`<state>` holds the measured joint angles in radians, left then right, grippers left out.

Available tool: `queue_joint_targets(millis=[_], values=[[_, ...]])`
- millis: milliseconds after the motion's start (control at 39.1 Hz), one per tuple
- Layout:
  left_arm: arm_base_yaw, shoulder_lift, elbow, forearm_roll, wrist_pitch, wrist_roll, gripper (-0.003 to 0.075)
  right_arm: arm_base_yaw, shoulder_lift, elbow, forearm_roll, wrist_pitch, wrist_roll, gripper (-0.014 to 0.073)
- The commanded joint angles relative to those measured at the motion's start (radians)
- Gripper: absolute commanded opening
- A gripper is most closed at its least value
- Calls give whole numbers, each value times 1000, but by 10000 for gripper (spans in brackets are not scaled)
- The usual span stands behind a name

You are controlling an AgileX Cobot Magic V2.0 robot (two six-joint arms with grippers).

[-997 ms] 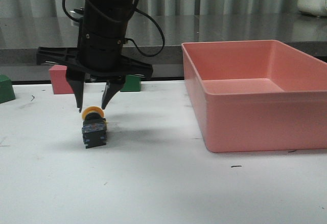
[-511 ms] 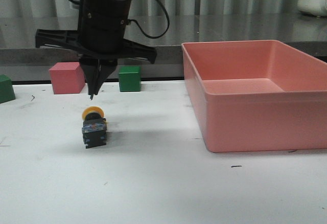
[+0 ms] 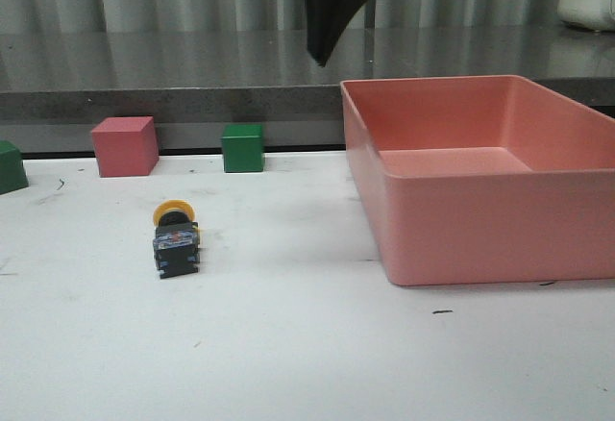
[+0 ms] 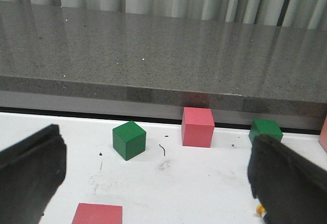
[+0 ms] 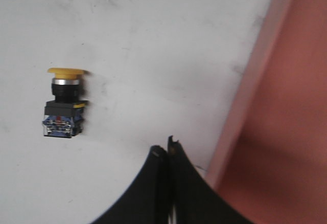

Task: Place and stand button with both arms
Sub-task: 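Raise the right gripper away from the button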

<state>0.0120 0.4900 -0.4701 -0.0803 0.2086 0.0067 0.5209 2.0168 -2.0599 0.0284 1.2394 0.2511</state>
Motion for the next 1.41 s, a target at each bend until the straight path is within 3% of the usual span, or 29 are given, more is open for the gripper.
queue_joint_targets(millis=[0,307,486,844,1074,1176,1381], values=[[2,7,-36,-2,-69,-1,691,-47,-112,9,-9,104,-38,-60],[2,7,-36,-2,-67,-1,691,-249,-305,271,-9,90,-90,-60],[2,7,-36,-2,-67,-1,691,-354,-437,463,-10,-2,-91,-60],[2,7,-36,-2,-67,-1,691,-377,-769,920,-50,-373,-91,-60],[2,7,-36,-2,-67,-1,691,-377,-1002,1271,-149,-715,-91,-60],[2,7,-36,-2,-67,-1,691,-376,-1121,1391,-149,-872,-91,-62],[2,7,-36,-2,-67,-1,691,-376,-1334,1532,-165,-1035,-91,-62]])
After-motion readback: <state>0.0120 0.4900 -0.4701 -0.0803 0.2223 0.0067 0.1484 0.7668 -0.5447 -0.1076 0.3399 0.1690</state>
